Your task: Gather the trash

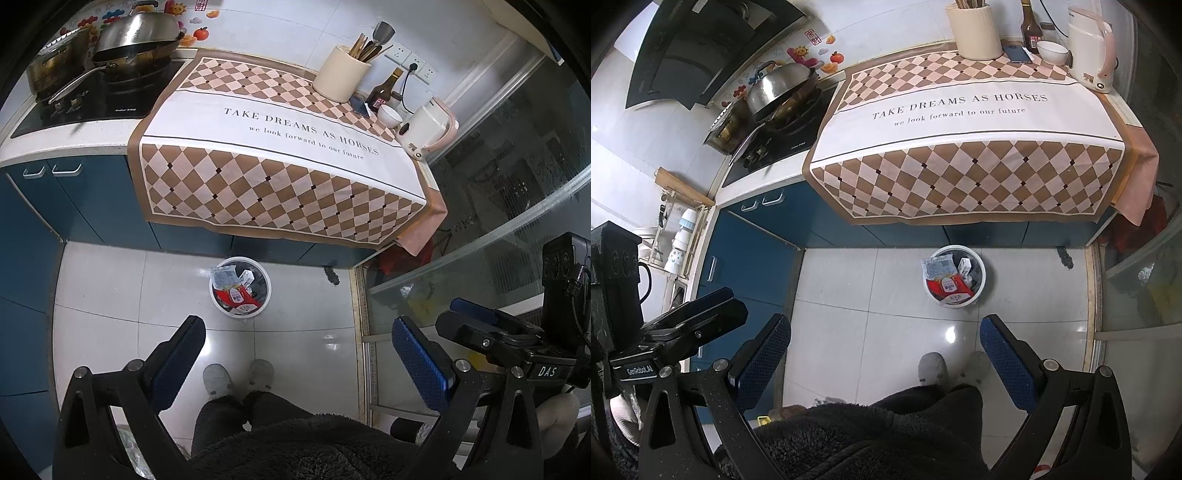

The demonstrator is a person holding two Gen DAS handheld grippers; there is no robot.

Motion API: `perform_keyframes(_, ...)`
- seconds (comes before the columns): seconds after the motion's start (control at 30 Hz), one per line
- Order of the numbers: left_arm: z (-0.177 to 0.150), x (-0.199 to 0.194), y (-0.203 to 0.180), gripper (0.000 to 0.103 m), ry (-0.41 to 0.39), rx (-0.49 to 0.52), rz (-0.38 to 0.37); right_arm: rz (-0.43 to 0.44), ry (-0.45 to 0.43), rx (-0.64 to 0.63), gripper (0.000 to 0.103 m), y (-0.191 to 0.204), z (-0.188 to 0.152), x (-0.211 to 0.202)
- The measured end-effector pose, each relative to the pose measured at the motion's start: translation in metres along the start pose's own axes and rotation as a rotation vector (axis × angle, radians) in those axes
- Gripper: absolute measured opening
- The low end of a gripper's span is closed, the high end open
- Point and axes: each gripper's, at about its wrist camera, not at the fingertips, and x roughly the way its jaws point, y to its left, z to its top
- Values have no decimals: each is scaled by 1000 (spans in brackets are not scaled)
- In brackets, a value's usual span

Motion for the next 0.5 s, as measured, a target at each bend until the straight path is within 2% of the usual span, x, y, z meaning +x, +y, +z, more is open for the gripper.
perform_keyframes(0.5,-2,2,0,103,1,-5,2,16,19,-24,103,-4,-2,6)
